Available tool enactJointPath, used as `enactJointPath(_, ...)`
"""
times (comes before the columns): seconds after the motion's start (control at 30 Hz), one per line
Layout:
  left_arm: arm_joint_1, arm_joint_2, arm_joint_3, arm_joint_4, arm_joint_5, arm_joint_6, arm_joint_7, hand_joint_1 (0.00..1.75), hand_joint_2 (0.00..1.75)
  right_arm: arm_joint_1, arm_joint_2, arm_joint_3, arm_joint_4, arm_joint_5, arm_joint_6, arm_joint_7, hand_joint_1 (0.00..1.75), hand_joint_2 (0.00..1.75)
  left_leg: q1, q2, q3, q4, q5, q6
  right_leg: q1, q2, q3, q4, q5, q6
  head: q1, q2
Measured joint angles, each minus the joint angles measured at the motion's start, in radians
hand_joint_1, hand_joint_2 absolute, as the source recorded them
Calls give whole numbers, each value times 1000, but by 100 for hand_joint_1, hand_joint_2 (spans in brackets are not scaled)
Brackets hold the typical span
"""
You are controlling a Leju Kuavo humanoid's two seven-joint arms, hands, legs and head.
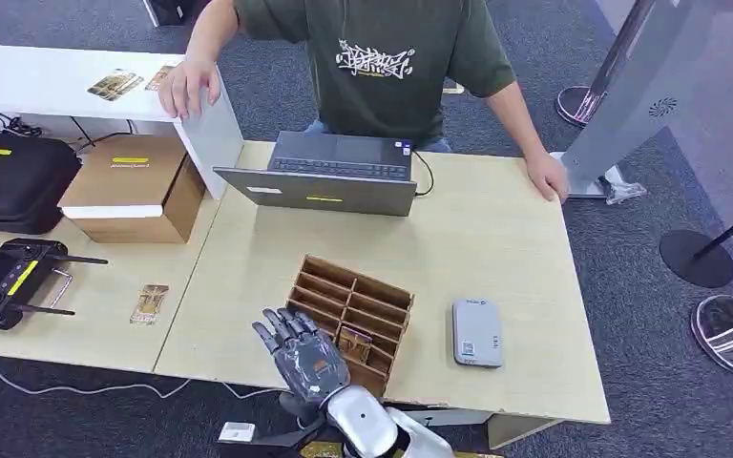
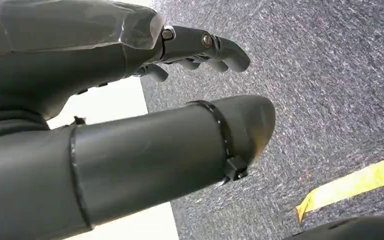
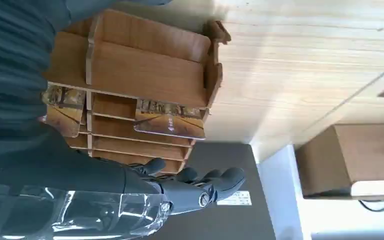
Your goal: Pass the card to the sensor for recognition and then transmit it.
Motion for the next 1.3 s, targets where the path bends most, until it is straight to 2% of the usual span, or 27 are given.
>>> enactJointPath(0.1, 0, 0, 3, 0, 0, 0, 2, 0, 0, -10, 0, 3, -2, 27, 45, 51, 0, 175, 0, 0, 0, 0, 0, 0, 0, 0, 0, 0, 0, 0, 0, 0)
enactJointPath(0.23, 0, -2, 8, 0, 0, 3, 0, 0, 0, -18, 0, 6, -11, 42, 57, 70, 0, 175, 0, 0, 0, 0, 0, 0, 0, 0, 0, 0, 0, 0, 0, 0)
enactJointPath(0.83, 0, -16, 8, 2, 0, 17, -21, 0, 0, -46, 0, 24, -18, 74, 114, 103, 0, 175, 0, 0, 0, 0, 0, 0, 0, 0, 0, 0, 0, 0, 0, 0)
enactJointPath(1.3, 0, -17, 8, 3, 0, 17, -25, 0, 0, -64, 0, 37, -20, 65, 117, 106, 0, 175, 0, 0, 0, 0, 0, 0, 0, 0, 0, 0, 0, 0, 0, 0)
